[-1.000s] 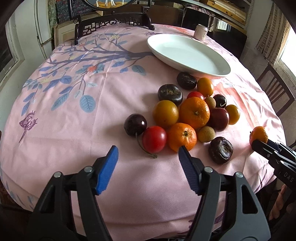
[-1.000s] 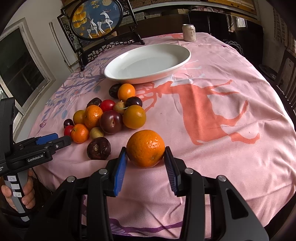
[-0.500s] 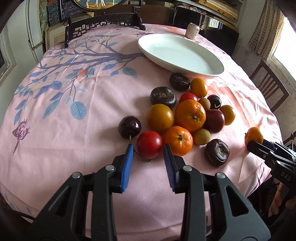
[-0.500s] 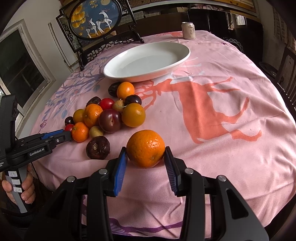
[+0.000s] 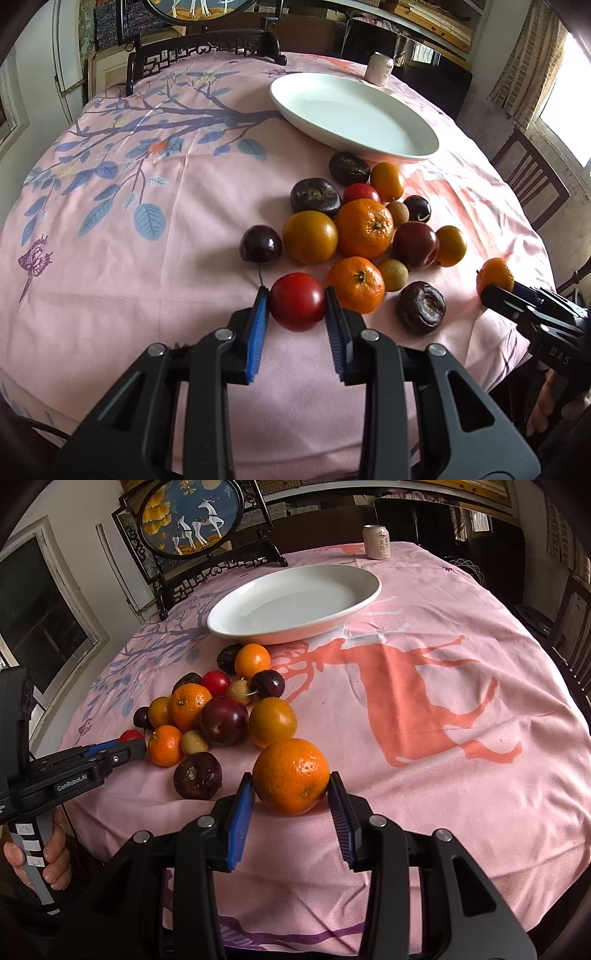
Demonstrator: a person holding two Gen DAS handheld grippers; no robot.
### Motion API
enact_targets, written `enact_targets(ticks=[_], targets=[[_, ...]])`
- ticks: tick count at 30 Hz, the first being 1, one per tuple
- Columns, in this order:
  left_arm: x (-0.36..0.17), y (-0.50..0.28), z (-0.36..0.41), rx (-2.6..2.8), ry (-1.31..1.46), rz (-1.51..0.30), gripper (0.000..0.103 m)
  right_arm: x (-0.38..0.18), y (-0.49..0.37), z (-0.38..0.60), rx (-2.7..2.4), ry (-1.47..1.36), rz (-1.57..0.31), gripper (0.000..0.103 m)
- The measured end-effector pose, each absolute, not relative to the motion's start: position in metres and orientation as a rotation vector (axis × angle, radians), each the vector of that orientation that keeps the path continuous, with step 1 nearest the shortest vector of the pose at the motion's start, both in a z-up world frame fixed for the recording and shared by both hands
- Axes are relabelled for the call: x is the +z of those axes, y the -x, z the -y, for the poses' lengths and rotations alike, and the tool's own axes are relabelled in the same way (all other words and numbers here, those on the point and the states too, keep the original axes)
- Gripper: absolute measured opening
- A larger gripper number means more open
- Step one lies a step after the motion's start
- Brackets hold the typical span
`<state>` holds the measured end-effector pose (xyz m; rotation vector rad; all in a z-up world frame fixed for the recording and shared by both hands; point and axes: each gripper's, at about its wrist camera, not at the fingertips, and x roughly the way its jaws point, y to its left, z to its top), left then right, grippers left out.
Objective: Organize fruits
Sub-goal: 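Carry the orange onto the white plate and open the right tool while the left tool releases the tomato there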
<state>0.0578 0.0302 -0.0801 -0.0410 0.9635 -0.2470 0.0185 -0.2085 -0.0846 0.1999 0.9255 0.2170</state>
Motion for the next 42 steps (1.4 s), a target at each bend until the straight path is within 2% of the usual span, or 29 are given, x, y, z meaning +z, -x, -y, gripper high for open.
enact_targets(ticks=[6, 12, 17, 22, 25, 29, 33, 34, 37, 39, 40, 41, 42], targets=[[-0.060, -0.045, -0.041, -0.259, 0.054, -0.928, 0.030, -0.084, -0.018, 0.209, 0.218, -0.203, -0.926, 0.042], [-0.039, -0.075, -0.035, -0.247, 0.036, -0.926, 0.030, -0.078, -0.029, 0.212, 0.245, -0.211, -0.917, 0.042], [-0.004, -0.146, -0.002, -0.247, -0.027, -0.928, 0.031, -0.041, -0.073, 0.213, 0.269, -0.156, -0.858, 0.041], [0.022, -0.260, 0.035, -0.224, -0.022, -0.951, 0.031, 0.003, -0.174, 0.210, 0.304, -0.097, -0.804, 0.041], [0.004, -0.324, 0.058, -0.232, 0.014, -1.028, 0.031, -0.008, -0.251, 0.208, 0.325, -0.111, -0.875, 0.041], [-0.026, -0.370, 0.078, -0.221, 0.038, -1.093, 0.031, -0.052, -0.323, 0.212, 0.297, -0.122, -1.007, 0.041], [-0.033, -0.383, 0.075, -0.220, 0.043, -1.099, 0.031, -0.073, -0.344, 0.210, 0.304, -0.109, -1.058, 0.042], [-0.032, -0.382, 0.073, -0.216, 0.038, -1.096, 0.031, -0.073, -0.344, 0.208, 0.299, -0.092, -1.049, 0.050], [-0.018, -0.366, 0.061, -0.220, 0.039, -1.073, 0.031, -0.056, -0.330, 0.208, 0.253, -0.030, -0.999, 0.052], [-0.001, -0.343, 0.046, -0.223, 0.048, -1.022, 0.035, -0.033, -0.306, 0.212, 0.278, -0.033, -0.963, 0.056], [0.007, -0.328, 0.038, -0.218, 0.047, -0.997, 0.046, -0.021, -0.288, 0.215, 0.280, -0.038, -0.941, 0.062], [0.013, -0.310, 0.029, -0.204, 0.042, -0.969, 0.056, -0.010, -0.270, 0.218, 0.276, -0.047, -0.925, 0.062], [0.017, -0.292, 0.022, -0.194, 0.037, -0.941, 0.058, -0.002, -0.251, 0.221, 0.284, -0.061, -0.919, 0.062]])
